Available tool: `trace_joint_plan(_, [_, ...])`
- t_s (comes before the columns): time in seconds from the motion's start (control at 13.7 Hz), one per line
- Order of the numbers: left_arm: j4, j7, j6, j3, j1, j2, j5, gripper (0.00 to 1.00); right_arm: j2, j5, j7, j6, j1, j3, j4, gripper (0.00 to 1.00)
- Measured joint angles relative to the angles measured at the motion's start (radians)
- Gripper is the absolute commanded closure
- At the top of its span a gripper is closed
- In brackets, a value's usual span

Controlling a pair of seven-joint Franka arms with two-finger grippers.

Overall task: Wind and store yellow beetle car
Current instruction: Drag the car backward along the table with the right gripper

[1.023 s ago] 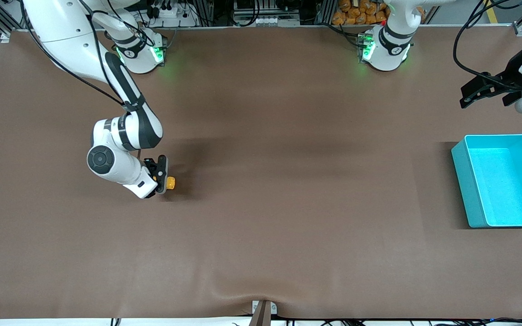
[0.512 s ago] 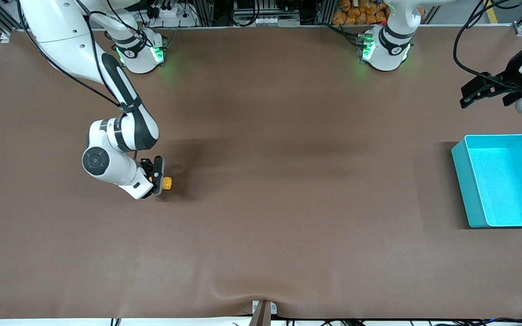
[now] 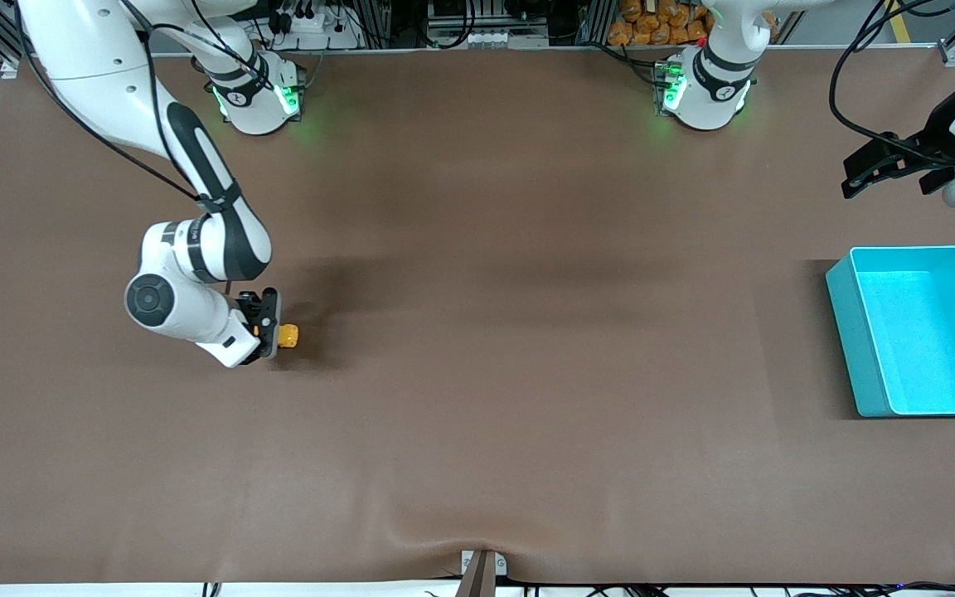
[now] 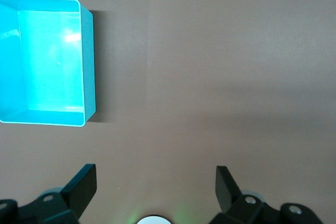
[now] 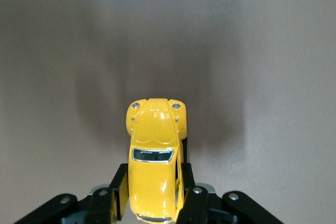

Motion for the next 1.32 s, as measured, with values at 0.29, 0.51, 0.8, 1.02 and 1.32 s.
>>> trace_joint_plan(0.29, [0.0,0.0,0.0,0.0,0.0,0.0,0.0,0.0,-0.003,0.0,-0.068,-0.007,-0.062,-0.002,-0.006,0.76])
trace_joint_plan(0.51, [0.0,0.0,0.0,0.0,0.0,0.0,0.0,0.0,-0.005,-0.004,-0.098,-0.006,-0.103,-0.004,-0.011,0.76])
trace_joint_plan(0.8, [0.0,0.0,0.0,0.0,0.0,0.0,0.0,0.0,-0.008,-0.012,-0.15,-0.004,-0.16,-0.005,-0.017,0.76])
trace_joint_plan(1.02, [0.0,0.0,0.0,0.0,0.0,0.0,0.0,0.0,-0.008,-0.03,-0.189,-0.004,-0.201,-0.006,-0.017,0.76])
trace_joint_plan(1.32, [0.0,0.0,0.0,0.0,0.0,0.0,0.0,0.0,-0.008,-0.093,-0.209,0.005,-0.263,-0.006,-0.017,0.75])
